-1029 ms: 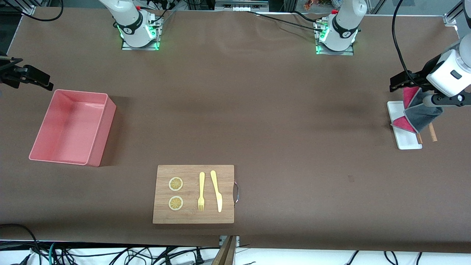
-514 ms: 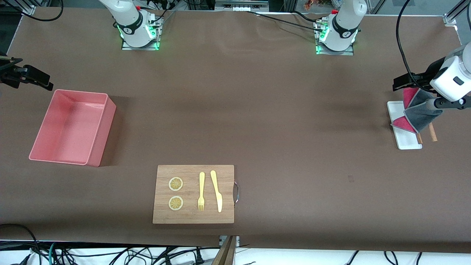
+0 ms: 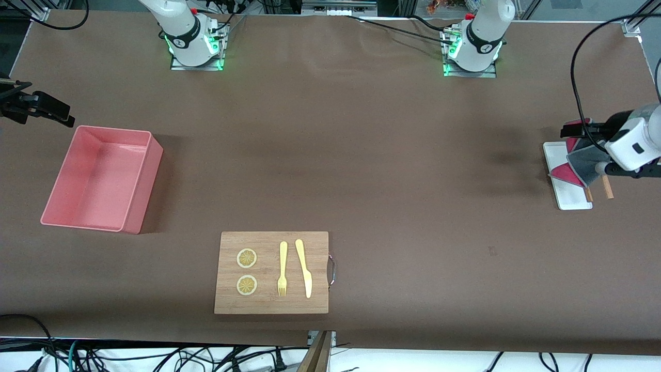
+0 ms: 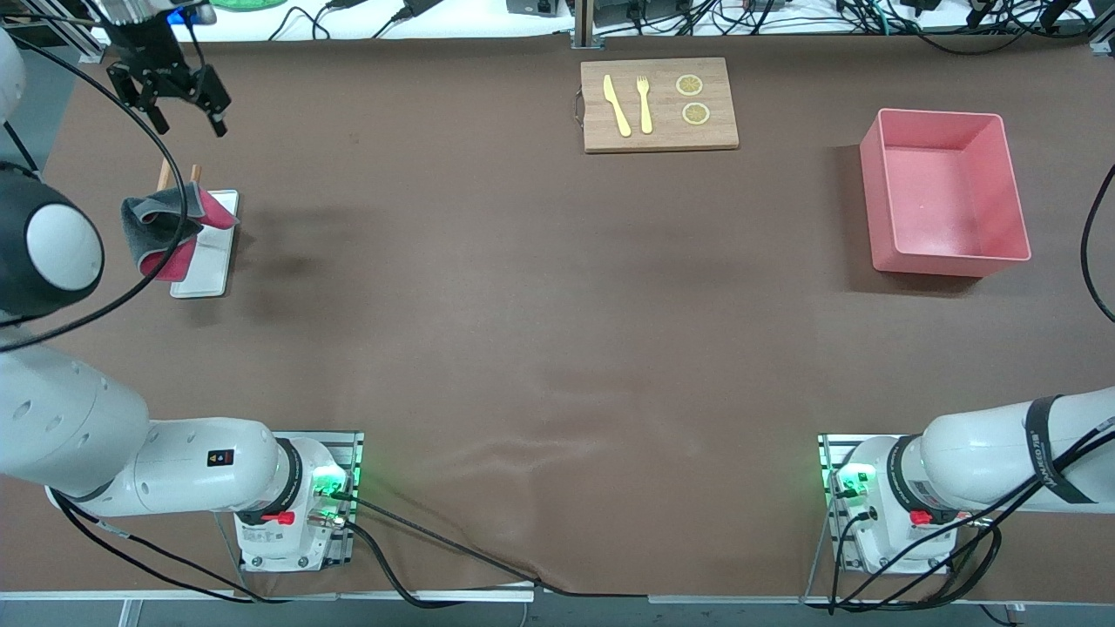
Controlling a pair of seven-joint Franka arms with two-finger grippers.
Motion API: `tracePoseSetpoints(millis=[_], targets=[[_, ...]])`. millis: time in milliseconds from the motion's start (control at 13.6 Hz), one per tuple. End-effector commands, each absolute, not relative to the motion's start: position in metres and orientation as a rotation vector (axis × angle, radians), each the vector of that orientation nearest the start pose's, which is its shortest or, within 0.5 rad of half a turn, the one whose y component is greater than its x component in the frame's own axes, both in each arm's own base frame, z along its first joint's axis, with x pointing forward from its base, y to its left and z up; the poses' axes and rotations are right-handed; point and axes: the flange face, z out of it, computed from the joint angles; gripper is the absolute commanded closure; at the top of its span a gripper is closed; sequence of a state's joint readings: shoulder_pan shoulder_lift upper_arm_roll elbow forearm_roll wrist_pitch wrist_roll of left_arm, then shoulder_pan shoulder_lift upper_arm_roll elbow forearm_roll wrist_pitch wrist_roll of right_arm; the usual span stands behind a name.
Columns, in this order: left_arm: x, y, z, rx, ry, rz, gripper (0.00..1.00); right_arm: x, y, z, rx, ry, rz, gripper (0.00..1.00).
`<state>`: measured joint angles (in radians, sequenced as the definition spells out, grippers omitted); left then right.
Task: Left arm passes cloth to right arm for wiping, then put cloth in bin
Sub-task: 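Close the left gripper on the grey cloth's corner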
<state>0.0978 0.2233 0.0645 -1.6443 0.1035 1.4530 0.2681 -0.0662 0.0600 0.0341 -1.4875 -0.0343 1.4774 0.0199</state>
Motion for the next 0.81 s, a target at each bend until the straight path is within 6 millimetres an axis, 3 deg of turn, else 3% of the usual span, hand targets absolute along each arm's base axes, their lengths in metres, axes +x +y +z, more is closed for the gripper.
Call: tracePoseSetpoints(millis=[0, 294, 367, 588, 735], targets=[[0.586, 0.126, 0.444, -2.910, 0.534, 0.670, 0.00, 0.561, -0.026, 0.624, -3.149, 0.076, 0.116, 0.00], [0.580, 0.153, 0.431, -2.862, 0.719, 0.735, 0.00, 0.560, -0.028, 0.624, -3.149, 0.079, 0.119, 0.00], [0.573, 0.169, 0.425, -2.874, 0.749, 0.760, 0.00, 0.560, -0.029, 0.624, -3.149, 0.081, 0.119, 0.00], [0.552, 0.205, 0.386, -2.887, 0.881, 0.757, 0.00, 0.561, -0.029, 0.624, -3.149, 0.081, 0.116, 0.00], [0.550, 0.214, 0.366, -2.859, 1.026, 0.686, 0.00, 0.561, -0.029, 0.624, -3.149, 0.081, 0.116, 0.00]])
